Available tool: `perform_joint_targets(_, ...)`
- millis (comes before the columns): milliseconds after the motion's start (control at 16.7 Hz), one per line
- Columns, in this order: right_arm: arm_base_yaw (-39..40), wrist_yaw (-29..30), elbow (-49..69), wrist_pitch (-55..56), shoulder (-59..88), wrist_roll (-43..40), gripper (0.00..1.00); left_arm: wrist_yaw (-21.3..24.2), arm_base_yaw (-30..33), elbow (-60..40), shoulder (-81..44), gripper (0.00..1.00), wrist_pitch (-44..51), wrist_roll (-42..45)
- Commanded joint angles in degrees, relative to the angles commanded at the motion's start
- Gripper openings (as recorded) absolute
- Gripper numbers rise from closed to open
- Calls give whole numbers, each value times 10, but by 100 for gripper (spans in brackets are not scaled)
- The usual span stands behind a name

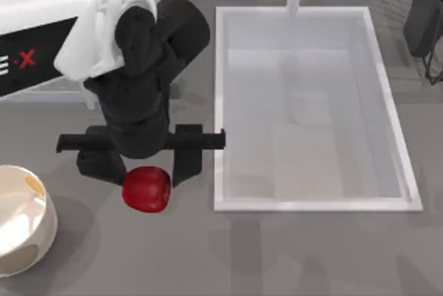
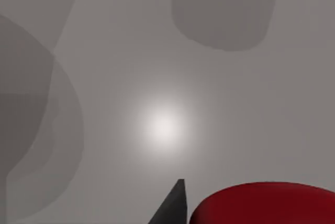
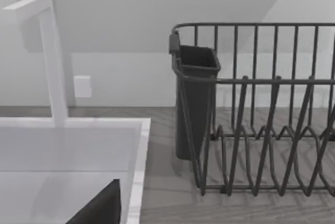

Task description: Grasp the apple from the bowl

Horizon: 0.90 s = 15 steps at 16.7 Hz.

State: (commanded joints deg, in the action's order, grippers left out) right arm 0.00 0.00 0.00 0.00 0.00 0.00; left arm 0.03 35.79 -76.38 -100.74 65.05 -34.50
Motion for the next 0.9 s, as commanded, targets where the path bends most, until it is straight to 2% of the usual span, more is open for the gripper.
perform_joint_targets(240,0,0,0,0,0,0,100,0,0,85,-20,0,-102,0)
perform_joint_targets(540,0,0,0,0,0,0,100,0,0,100,-24,0,-119,1)
perform_joint_targets(900,0,0,0,0,0,0,100,0,0,100,-24,45,-119,1)
